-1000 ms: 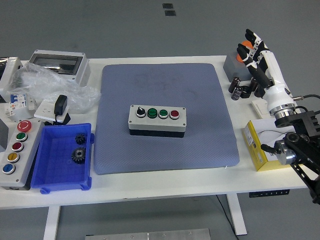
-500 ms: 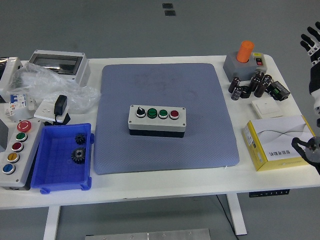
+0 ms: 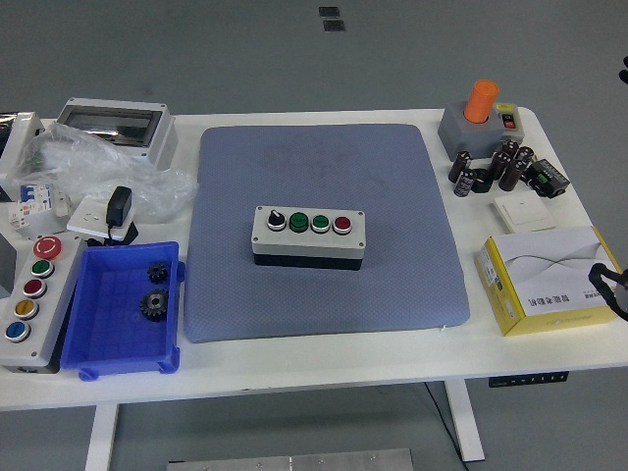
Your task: Pick up the button,place it on the desk,press the button,press the button
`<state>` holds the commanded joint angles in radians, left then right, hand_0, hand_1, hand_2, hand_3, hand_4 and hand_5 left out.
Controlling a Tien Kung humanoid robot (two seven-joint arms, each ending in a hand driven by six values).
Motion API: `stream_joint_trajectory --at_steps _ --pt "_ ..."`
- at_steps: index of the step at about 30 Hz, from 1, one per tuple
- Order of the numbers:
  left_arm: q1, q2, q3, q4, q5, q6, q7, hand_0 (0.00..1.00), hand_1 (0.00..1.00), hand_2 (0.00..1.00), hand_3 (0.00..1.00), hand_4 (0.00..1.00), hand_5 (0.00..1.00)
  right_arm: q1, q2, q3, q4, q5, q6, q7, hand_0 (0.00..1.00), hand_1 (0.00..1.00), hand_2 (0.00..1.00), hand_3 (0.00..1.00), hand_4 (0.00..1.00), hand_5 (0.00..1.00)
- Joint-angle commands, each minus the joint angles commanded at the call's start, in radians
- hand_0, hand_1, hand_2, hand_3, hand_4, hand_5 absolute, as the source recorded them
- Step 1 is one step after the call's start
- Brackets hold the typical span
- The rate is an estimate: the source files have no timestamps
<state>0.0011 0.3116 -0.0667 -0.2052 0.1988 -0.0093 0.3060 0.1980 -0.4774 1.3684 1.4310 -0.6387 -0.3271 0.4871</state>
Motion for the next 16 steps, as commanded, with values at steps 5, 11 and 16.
stream_joint_trajectory --at_steps 5,11,16 --pt "0.003 0.000 0.011 0.001 -0.013 -0.002 0.004 0.671 0.670 0.650 0.661 0.739 0.407 0.003 0.004 -0.007 -0.003 0.010 0.025 -0.009 0.772 0.712 0.751 0.729 0.998 0.998" --pt "0.002 0.002 0.012 0.001 -0.013 -0.001 0.004 0.671 0.669 0.652 0.665 0.744 0.419 0.007 0.004 -0.014 -0.011 0.016 0.053 -0.025 0.776 0.712 0.754 0.733 0.998 0.998" --pt "0.002 -0.001 0.014 0.001 -0.012 -0.001 0.007 0.670 0.670 0.654 0.665 0.751 0.432 0.008 0.002 -0.014 -0.012 0.025 0.072 -0.033 0.792 0.734 0.786 0.749 0.998 0.998"
